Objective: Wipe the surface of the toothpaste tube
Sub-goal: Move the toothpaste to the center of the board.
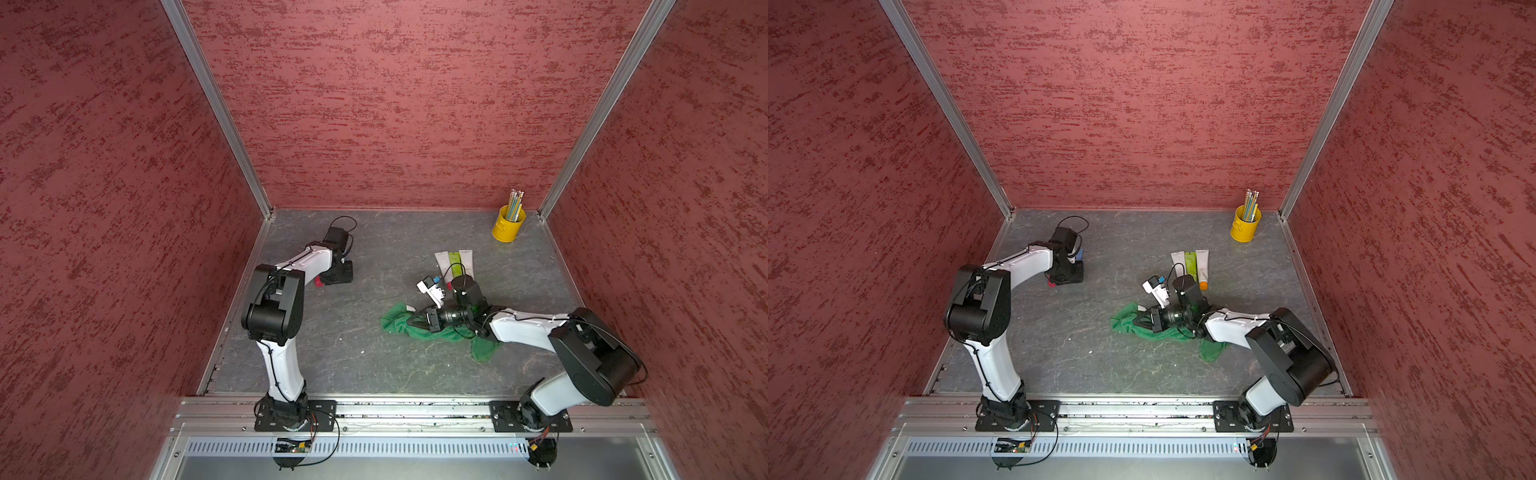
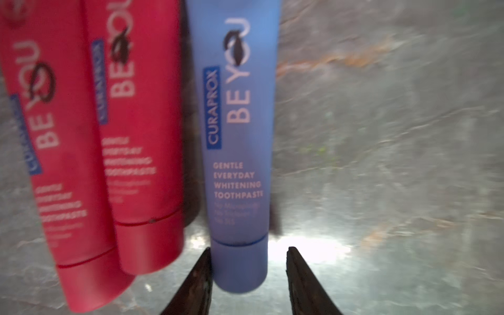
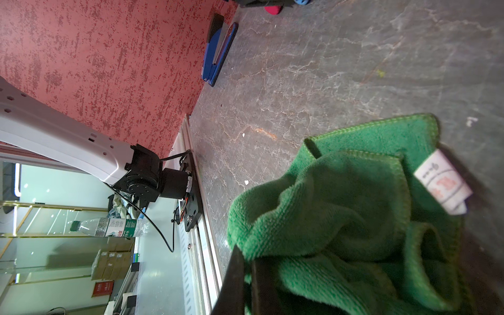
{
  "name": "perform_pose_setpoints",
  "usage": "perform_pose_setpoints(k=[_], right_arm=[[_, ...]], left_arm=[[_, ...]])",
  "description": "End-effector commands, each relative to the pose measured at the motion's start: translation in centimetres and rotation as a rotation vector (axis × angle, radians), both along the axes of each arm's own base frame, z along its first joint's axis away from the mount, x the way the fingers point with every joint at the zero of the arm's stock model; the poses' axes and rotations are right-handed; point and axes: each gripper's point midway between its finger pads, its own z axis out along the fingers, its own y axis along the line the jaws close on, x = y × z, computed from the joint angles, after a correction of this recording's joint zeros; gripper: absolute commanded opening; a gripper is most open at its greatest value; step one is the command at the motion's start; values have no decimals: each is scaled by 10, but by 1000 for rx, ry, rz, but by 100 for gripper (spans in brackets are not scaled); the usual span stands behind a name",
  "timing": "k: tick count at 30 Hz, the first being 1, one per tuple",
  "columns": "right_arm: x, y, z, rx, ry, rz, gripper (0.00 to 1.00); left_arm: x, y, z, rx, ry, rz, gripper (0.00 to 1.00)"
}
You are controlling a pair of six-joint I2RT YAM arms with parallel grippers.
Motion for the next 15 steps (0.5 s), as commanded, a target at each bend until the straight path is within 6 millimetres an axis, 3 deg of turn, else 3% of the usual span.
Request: perform_pose_setpoints(k=[1,10,15], right_arm=[[1,0,0,17,-6,5,0],[1,0,0,19,-5,8,0],[1,1,-2,16,4,12,0]], left_arm=[[10,-11,2,-22,-13,-26,45],[18,2,-9,22,33,5,48],[24,0,-13,32,46,-6,45]])
